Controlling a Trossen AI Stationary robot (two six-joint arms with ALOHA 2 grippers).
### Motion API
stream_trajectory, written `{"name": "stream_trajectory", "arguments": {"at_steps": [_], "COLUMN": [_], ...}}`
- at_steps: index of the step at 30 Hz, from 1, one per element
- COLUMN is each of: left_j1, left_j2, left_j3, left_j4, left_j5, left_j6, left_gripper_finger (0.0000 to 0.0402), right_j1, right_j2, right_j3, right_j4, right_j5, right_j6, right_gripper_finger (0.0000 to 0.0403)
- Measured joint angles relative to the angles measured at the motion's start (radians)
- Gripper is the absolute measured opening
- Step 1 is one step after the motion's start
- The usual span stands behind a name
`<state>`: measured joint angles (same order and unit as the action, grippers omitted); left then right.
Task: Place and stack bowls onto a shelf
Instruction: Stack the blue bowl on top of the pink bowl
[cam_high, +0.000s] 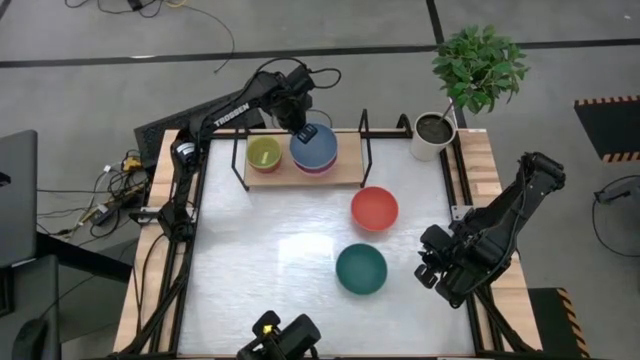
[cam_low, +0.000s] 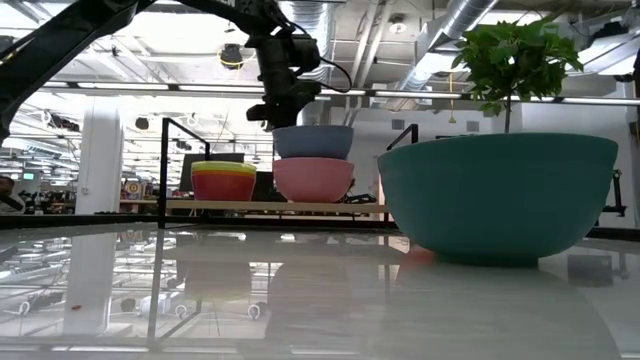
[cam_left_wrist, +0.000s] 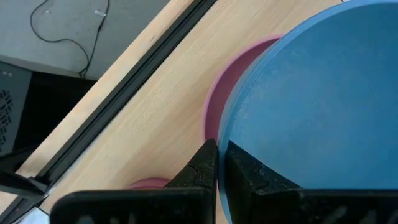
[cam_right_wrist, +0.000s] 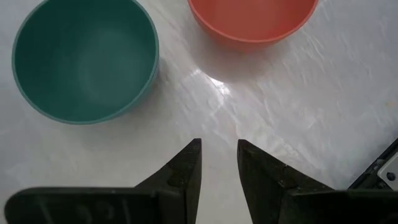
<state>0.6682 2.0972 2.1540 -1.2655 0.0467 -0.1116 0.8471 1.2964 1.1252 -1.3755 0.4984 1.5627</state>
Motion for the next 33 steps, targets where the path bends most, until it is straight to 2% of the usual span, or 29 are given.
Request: {"name": "stream_trajectory", "arguments": {"at_steps": [23,33], "left_j1": [0.0,0.001], "left_j2": [0.0,0.053], "left_j3": [0.0,0.0], "left_j4": [0.016,0.0], "left_j5": [0.0,0.001], "left_j6": [0.028,0.049], "left_gripper_finger": [0.0,0.0], "right_j1": [-0.02,-0.019], "right_j2": [0.0,0.0], "right_j3": [0.0,0.0], "right_j4": [0.0,0.011], "right_j5": [0.0,0.0], "right_j6": [0.0,0.0], "right_gripper_finger": [0.0128,0.0128]}}
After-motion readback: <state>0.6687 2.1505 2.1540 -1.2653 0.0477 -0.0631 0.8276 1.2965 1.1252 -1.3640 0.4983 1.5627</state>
